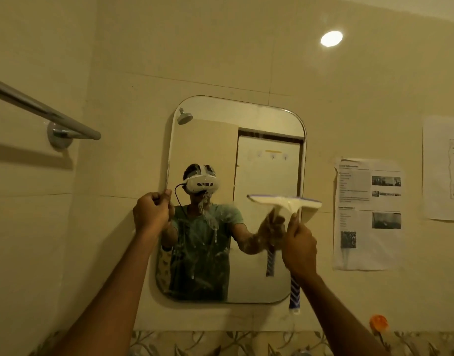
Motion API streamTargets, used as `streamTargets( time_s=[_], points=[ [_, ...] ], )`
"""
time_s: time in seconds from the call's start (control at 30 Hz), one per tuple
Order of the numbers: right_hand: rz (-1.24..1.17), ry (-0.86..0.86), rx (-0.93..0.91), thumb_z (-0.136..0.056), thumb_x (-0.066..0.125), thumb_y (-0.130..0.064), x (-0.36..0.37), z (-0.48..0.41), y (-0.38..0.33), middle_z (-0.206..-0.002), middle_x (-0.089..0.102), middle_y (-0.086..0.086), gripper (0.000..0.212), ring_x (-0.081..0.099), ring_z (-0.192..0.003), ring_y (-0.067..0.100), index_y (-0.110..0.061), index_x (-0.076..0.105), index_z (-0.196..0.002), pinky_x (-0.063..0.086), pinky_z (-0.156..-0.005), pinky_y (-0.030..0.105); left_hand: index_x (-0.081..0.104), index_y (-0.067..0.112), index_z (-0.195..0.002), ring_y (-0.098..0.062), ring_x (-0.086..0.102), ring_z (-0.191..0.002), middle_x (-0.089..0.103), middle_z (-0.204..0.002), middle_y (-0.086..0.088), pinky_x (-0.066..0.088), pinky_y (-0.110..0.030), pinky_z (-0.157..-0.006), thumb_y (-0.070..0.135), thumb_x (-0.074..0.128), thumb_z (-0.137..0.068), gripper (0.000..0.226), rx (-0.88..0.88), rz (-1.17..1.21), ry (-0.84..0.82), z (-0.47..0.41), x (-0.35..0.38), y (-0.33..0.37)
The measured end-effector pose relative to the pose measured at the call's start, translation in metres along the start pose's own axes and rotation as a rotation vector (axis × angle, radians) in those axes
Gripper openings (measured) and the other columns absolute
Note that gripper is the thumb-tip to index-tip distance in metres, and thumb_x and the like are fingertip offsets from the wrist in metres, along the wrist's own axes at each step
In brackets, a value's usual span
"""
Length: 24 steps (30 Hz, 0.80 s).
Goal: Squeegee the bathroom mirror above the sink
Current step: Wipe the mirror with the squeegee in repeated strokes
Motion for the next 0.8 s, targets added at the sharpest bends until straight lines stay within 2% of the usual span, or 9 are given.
streamTargets(
  time_s=[0.07, 0.2, 0.27, 0.33, 0.43, 0.5, 0.63, 0.73, 0.8],
  points=[
    [0.014, 0.008, 0.020, -0.097, 0.021, -0.053, -0.001, 0.014, 0.010, -0.068, 0.061, 0.004, 0.055, 0.060, -0.062, 0.017, -0.015, 0.059, -0.083, 0.042, -0.052, 0.024, 0.059, 0.012, -0.097, 0.000, 0.044, -0.062, 0.051, -0.070, 0.009, 0.035, -0.012, -0.043, 0.035, 0.053, -0.097, 0.023, 0.011, 0.001, -0.013, 0.001, -0.002, -0.001],
    [0.035, 0.010, -0.014, -0.102, 0.022, -0.050, -0.008, -0.012, -0.006, -0.065, 0.059, 0.006, 0.053, 0.060, -0.057, 0.021, -0.019, 0.055, -0.076, 0.052, -0.051, 0.033, 0.061, 0.011, -0.095, 0.000, 0.046, -0.063, 0.053, -0.071, 0.008, 0.036, -0.011, -0.043, 0.035, 0.052, -0.097, 0.025, 0.015, -0.014, -0.029, 0.004, -0.002, -0.004],
    [0.050, 0.025, -0.049, -0.102, 0.022, -0.051, -0.010, -0.036, -0.018, -0.067, 0.060, 0.006, 0.055, 0.058, -0.058, 0.020, -0.016, 0.057, -0.079, 0.046, -0.049, 0.031, 0.060, 0.013, -0.089, 0.000, 0.047, -0.062, 0.054, -0.070, 0.008, 0.037, -0.009, -0.040, 0.036, 0.052, -0.097, 0.026, 0.022, -0.012, -0.025, 0.004, -0.002, -0.005],
    [0.071, 0.037, -0.061, -0.102, 0.022, -0.052, -0.010, -0.047, -0.019, -0.066, 0.059, 0.003, 0.056, 0.056, -0.058, 0.018, -0.016, 0.057, -0.079, 0.040, -0.050, 0.026, 0.057, 0.017, -0.080, -0.002, 0.048, -0.062, 0.054, -0.071, 0.007, 0.037, -0.015, -0.045, 0.038, 0.051, -0.097, 0.028, 0.009, -0.024, -0.017, 0.005, -0.001, -0.008],
    [0.037, 0.033, -0.021, -0.102, 0.023, -0.051, -0.002, -0.026, -0.002, -0.063, 0.057, -0.002, 0.051, 0.057, -0.056, 0.015, -0.023, 0.054, -0.073, 0.043, -0.051, 0.025, 0.060, 0.012, -0.088, -0.013, 0.054, -0.072, 0.059, -0.080, 0.001, 0.038, -0.022, -0.056, 0.041, 0.051, -0.097, 0.032, -0.003, -0.057, 0.013, 0.006, -0.001, -0.019],
    [0.013, 0.025, 0.016, -0.098, 0.023, -0.055, 0.003, 0.007, 0.016, -0.064, 0.060, -0.001, 0.053, 0.060, -0.059, 0.015, -0.022, 0.056, -0.075, 0.047, -0.052, 0.027, 0.060, 0.011, -0.090, -0.017, 0.056, -0.081, 0.061, -0.085, -0.003, 0.042, -0.027, -0.066, 0.041, 0.051, -0.096, 0.032, -0.005, -0.056, 0.021, 0.008, 0.000, -0.027],
    [0.003, -0.005, 0.050, -0.093, 0.020, -0.055, 0.000, 0.047, 0.033, -0.068, 0.060, -0.004, 0.057, 0.058, -0.061, 0.009, -0.016, 0.060, -0.084, 0.037, -0.049, 0.018, 0.060, 0.010, -0.092, -0.014, 0.053, -0.079, 0.058, -0.082, -0.001, 0.041, -0.023, -0.063, 0.038, 0.051, -0.097, 0.030, 0.008, -0.063, 0.020, 0.013, 0.001, -0.030],
    [0.023, -0.029, 0.047, -0.099, 0.022, -0.054, -0.009, 0.026, 0.018, -0.065, 0.059, 0.002, 0.050, 0.059, -0.057, 0.019, -0.023, 0.055, -0.077, 0.048, -0.047, 0.030, 0.060, 0.009, -0.092, -0.017, 0.054, -0.083, 0.060, -0.086, -0.004, 0.041, -0.029, -0.072, 0.038, 0.052, -0.096, 0.031, 0.015, -0.066, 0.018, 0.014, 0.000, -0.031],
    [0.035, -0.008, 0.036, -0.102, 0.024, -0.052, -0.013, -0.005, 0.002, -0.066, 0.060, 0.005, 0.049, 0.060, -0.055, 0.021, -0.022, 0.054, -0.076, 0.054, -0.047, 0.035, 0.061, 0.007, -0.093, -0.018, 0.054, -0.084, 0.060, -0.087, -0.006, 0.040, -0.029, -0.070, 0.040, 0.052, -0.096, 0.034, 0.024, -0.081, 0.022, 0.015, 0.000, -0.035]
  ],
)
Point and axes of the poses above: each hand's wrist, its own z-axis away from the middle knuckle, its own x-axis out of the palm, y = z × x, the point moved 1 cm from there along -z, towards the middle knuckle
